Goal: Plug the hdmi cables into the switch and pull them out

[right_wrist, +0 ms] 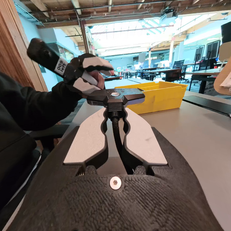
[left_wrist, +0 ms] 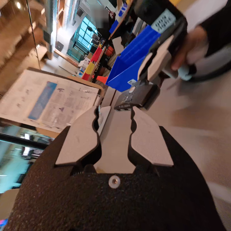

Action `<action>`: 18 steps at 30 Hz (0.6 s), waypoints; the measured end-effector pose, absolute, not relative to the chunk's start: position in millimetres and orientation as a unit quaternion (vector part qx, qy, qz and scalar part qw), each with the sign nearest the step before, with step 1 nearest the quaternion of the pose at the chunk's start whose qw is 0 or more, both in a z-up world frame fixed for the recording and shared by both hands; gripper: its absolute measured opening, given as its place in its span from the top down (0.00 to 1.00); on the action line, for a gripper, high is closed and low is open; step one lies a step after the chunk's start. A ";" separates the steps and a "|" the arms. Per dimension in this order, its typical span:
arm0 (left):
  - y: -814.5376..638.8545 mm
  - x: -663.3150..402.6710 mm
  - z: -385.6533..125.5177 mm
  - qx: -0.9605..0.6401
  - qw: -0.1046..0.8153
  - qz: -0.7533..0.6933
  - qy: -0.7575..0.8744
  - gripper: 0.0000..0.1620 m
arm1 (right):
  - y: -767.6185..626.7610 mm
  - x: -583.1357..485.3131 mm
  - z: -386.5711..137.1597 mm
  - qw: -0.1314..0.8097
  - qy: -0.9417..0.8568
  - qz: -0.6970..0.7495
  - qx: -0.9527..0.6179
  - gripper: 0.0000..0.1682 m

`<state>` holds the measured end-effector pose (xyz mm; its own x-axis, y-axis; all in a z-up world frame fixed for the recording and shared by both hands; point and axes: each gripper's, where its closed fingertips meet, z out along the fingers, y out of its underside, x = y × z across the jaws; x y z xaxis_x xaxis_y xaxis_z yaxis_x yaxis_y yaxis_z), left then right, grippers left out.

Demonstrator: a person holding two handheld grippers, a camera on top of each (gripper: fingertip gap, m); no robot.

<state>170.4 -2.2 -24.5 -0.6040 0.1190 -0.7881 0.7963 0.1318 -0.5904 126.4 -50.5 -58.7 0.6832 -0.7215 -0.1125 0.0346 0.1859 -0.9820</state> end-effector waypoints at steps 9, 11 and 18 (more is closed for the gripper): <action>-11.4 155.0 -41.2 0.405 0.379 -0.511 0.657 0.58 | -46.7 118.8 -56.3 0.737 0.285 -0.222 -0.572 0.87; -19.4 153.7 -38.6 0.417 0.429 -0.514 0.615 0.61 | -42.5 117.3 -55.2 0.745 0.280 -0.210 -0.568 0.87; -37.1 149.2 -34.2 0.395 0.522 -0.535 0.533 0.81 | -44.1 115.9 -48.1 0.762 0.269 -0.230 -0.542 0.86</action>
